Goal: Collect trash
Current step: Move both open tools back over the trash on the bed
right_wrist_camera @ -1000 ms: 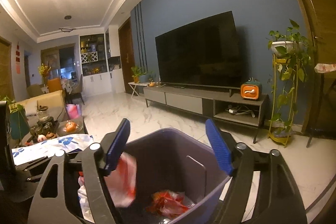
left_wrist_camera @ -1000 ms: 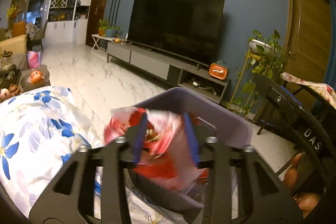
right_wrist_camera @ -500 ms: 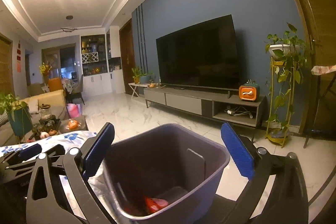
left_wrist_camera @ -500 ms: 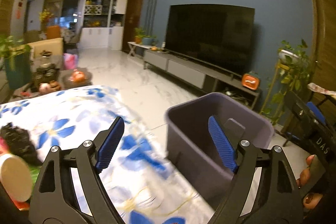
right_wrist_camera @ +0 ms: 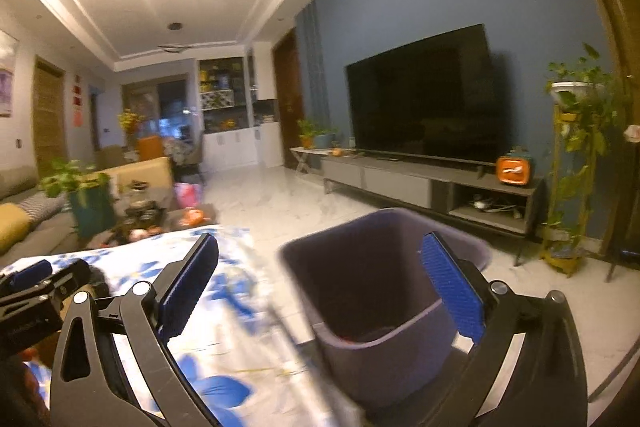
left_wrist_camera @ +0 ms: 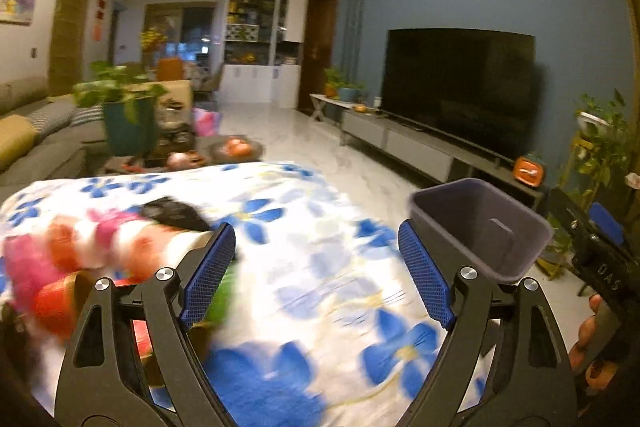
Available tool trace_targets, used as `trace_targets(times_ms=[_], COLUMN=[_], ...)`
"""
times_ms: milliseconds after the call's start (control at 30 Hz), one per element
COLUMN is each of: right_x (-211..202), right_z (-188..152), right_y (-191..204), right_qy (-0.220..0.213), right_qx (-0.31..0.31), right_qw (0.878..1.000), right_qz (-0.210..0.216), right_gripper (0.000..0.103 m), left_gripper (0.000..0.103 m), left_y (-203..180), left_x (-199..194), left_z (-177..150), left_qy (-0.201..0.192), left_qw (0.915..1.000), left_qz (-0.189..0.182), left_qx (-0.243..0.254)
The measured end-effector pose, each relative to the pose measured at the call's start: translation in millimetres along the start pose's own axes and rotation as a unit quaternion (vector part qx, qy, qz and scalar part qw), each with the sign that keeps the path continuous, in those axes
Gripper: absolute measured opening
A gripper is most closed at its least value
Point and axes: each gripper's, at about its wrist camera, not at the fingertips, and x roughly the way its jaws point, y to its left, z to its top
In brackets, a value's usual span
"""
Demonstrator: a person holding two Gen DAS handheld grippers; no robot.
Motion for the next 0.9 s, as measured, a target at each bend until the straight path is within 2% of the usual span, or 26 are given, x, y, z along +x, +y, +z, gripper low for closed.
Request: trace_targets(times_ms=[167, 300, 500, 600, 700, 900], right_x=[-15, -26, -42, -47, -48, -56], right_z=[-5, -10, -26, -34, -41, -59], right_y=[32, 67, 118, 139, 162, 191], right_qy=[0.003, 0.002, 0.014, 0.025, 0.044, 0.061], right_qx=[0.029, 0.014, -0.015, -0.026, -0.037, -0.059], right_qw=[0.997, 0.994, 0.987, 0.983, 0.977, 0.971], right_qz=[0.067, 0.108, 0.157, 0.179, 0.203, 0.223], right_gripper=[0.097, 0.097, 0.097, 0.097, 0.091, 0.084], left_gripper=[0.082, 0.082, 0.082, 0.082, 0.082, 0.082], left_y=[43, 81, 142, 166, 186, 218], left_x=[-32, -57, -97, -117, -136, -152], left_z=[-13, -26, -46, -53, -63, -86], left_qy=[0.003, -0.003, -0.002, -0.01, -0.017, -0.002], left_qw=[0.9989, 0.9952, 0.9865, 0.9794, 0.9721, 0.9637], left_qz=[0.044, 0.096, 0.154, 0.19, 0.222, 0.245], left_qx=[-0.014, -0.022, -0.056, -0.068, -0.073, -0.106])
